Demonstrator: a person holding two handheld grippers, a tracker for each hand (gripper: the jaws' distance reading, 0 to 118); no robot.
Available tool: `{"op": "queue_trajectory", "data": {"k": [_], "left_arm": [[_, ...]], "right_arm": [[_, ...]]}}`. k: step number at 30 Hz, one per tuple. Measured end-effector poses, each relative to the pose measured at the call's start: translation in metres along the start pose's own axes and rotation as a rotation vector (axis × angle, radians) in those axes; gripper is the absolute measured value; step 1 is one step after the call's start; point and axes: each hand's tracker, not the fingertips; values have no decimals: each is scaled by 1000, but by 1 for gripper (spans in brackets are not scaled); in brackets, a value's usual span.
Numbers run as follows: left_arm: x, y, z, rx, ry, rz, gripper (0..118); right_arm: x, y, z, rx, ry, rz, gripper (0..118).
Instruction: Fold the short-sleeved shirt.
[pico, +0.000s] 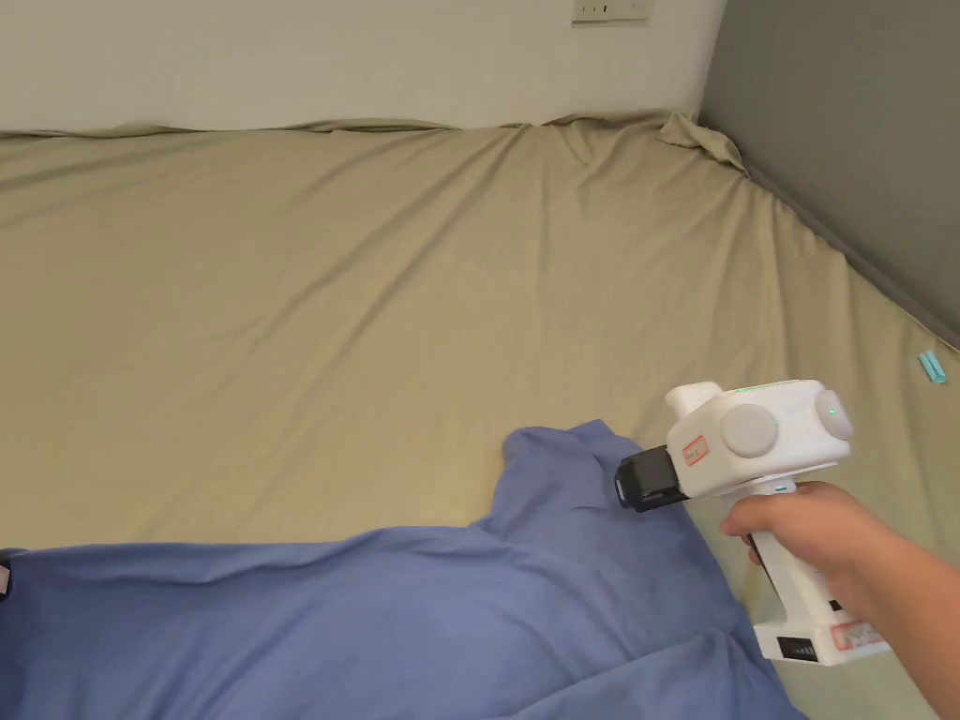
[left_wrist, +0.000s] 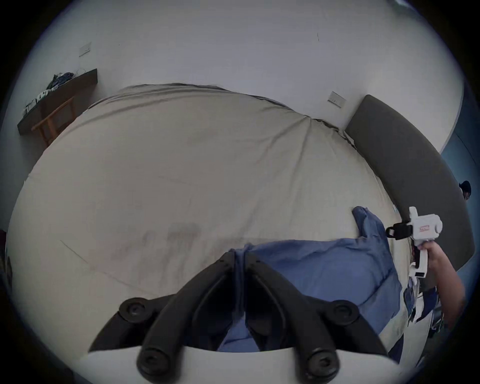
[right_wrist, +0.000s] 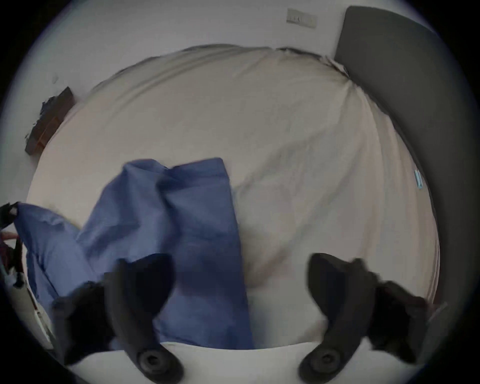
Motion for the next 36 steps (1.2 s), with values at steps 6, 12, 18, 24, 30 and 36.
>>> {"op": "queue_trajectory", "data": {"k": [6, 12, 18, 24, 30, 36], "left_arm": [[-11, 2, 2, -5, 2, 16, 5], [-28, 6, 22, 21, -63, 81, 5], [-48, -5, 64, 30, -125, 93, 5], [-48, -37, 85, -33, -133, -12, 5], [-46, -53, 76, -44, -145, 53, 5], [-44, -63, 91, -30, -178, 71, 5]], "right_arm": [[-11, -3, 17, 9, 91, -20, 6], [4, -15, 100, 144, 371, -116, 5], [8, -59, 188, 181, 438, -60, 5], [20, -110, 211, 131, 432, -73, 5], [-3, -108, 170, 70, 375, -44, 5], [-33, -113, 152, 56, 311, 91, 5]]}}
